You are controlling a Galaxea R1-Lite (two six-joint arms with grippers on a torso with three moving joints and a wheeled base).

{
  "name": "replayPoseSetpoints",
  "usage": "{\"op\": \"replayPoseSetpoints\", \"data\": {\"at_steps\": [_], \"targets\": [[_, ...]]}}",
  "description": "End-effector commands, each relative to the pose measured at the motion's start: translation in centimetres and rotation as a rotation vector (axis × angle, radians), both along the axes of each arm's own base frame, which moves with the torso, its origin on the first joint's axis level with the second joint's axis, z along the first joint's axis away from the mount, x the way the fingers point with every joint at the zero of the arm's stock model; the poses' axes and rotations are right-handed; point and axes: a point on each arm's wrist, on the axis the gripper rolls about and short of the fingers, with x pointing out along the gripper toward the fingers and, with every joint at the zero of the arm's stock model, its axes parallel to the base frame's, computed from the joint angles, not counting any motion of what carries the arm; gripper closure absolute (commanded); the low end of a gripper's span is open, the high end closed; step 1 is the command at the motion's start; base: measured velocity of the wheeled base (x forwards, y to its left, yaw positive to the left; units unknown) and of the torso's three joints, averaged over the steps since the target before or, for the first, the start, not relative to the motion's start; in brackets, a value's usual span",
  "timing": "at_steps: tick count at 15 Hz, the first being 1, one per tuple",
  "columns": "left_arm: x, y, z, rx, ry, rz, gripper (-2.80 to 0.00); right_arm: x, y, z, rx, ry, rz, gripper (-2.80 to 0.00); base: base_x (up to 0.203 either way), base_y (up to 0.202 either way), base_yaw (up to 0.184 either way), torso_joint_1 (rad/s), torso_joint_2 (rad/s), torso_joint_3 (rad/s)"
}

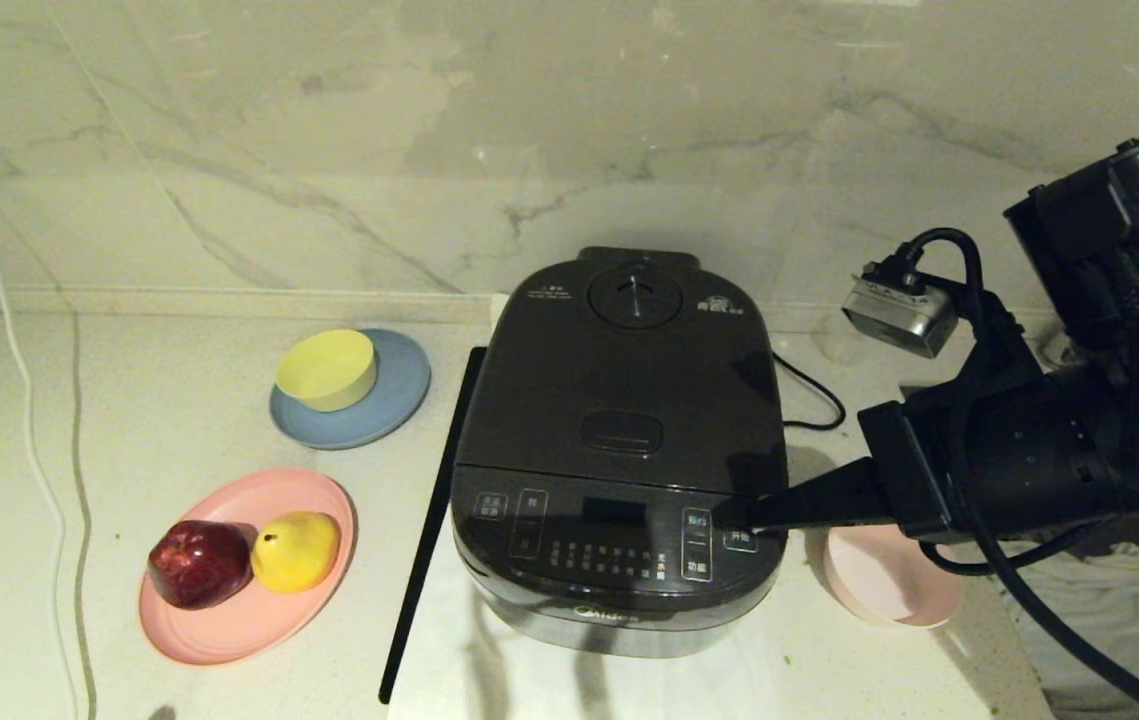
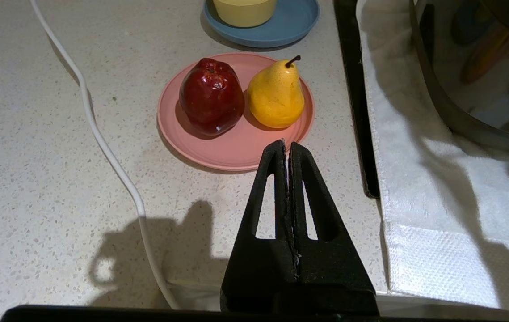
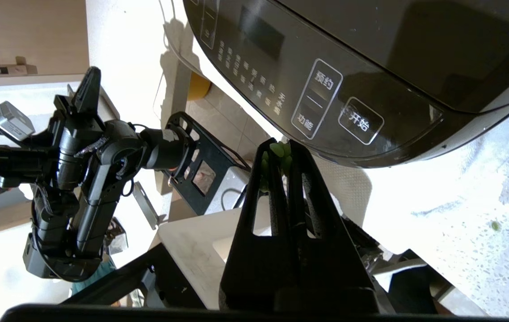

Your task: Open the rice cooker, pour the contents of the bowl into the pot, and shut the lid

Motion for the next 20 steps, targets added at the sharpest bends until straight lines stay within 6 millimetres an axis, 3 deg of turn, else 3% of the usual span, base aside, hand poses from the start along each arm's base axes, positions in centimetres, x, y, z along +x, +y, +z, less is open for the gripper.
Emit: {"op": "replayPoseSetpoints", "data": {"at_steps": [1,20], "targets": [[0.05,0.00,-0.21,0.000,0.007,0.000,0.00,0.17,0.12,-0.13,-0.002,0.009,0.000,0.00,0.000,0.000,0.000,0.000,0.00,0.000],[0.05,0.00,-0.21,0.000,0.007,0.000,0.00,0.78,0.39,-0.91,-0.019,0.034,-0.005,0.00,0.000,0.000,0.000,0.000,0.00,0.000]]}}
